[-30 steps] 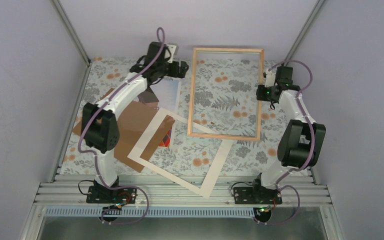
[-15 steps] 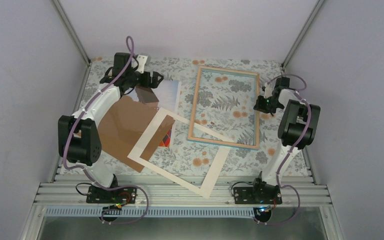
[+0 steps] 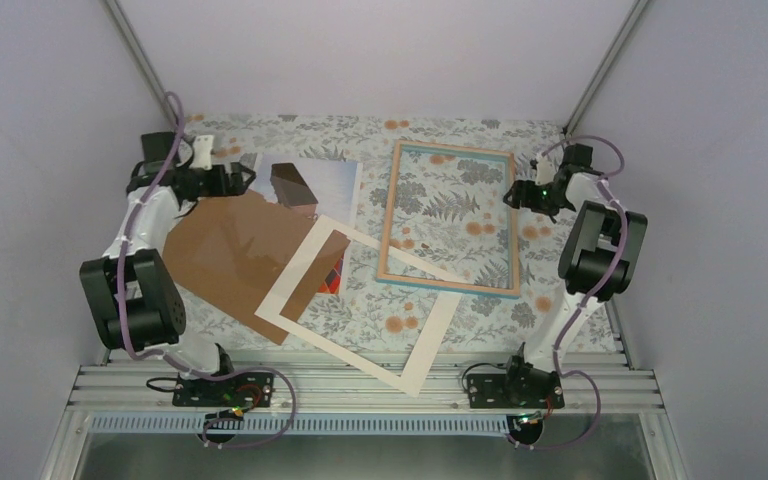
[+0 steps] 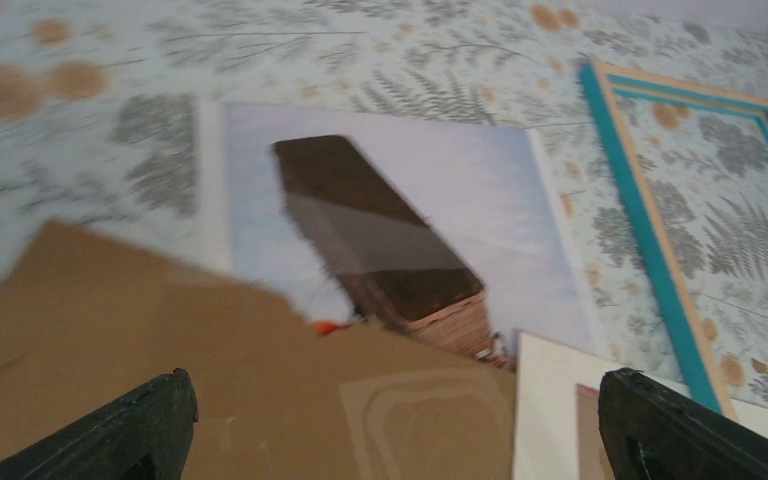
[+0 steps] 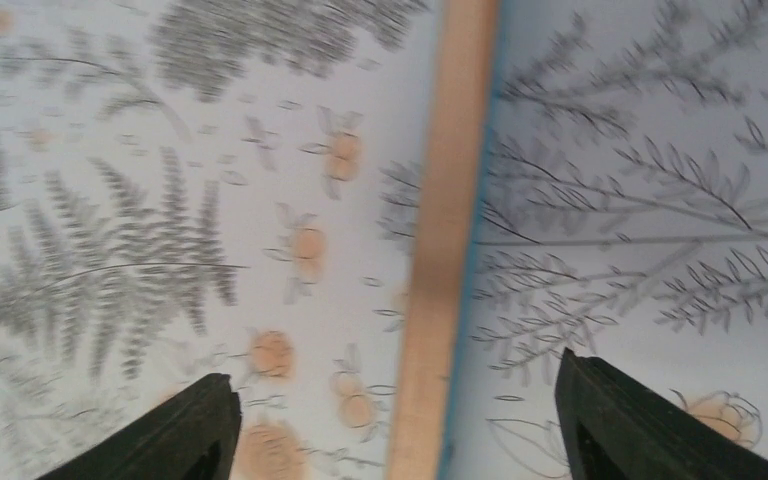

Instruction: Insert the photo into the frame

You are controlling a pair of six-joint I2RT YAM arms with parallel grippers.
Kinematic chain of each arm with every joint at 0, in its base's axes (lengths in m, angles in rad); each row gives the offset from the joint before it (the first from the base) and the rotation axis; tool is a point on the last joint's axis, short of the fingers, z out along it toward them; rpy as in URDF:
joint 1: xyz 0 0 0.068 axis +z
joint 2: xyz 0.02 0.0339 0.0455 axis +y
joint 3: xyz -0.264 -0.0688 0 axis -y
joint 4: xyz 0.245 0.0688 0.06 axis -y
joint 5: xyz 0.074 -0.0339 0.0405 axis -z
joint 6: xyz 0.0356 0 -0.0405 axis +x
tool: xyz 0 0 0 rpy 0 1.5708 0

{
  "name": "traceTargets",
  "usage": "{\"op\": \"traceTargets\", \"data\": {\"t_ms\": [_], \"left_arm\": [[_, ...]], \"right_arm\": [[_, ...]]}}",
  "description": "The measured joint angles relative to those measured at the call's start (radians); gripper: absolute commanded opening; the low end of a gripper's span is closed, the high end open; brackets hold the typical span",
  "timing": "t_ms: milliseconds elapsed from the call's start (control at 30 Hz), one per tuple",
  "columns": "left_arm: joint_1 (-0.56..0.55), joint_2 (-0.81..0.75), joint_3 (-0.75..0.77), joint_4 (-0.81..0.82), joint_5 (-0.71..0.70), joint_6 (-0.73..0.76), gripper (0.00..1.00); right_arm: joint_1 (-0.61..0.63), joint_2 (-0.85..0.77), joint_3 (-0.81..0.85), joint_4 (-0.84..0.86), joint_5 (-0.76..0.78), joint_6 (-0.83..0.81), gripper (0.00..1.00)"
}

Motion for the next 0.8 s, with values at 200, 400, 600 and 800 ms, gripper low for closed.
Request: {"op": "traceTargets", "data": {"t_ms": [200,400,600,800], "left_arm": [[0.169,-0.063,-0.05,-0.095,0.034,0.075,1.0],[0.274,-0.023,-0.048,-0.202,0.076,0.217,1.0],[0.263,0.176,0.081,-0.284,0.13,0.323,0.96],[0.226,0.356,0.231,-0.296,0.16,0.346,0.91]], "right_arm": [[0.1,-0.134,-0.005,-0.014,-0.148,-0.085,0.84],[0.404,-0.214,-0.056,-0.008,-0.29,-0.159,0.81],[0.665,-0.209,-0.114,0.004,-0.315,-0.205,0.76],[0.838,-0.169,-0.145,0.052,-0.301,-0.219,0.72]]}}
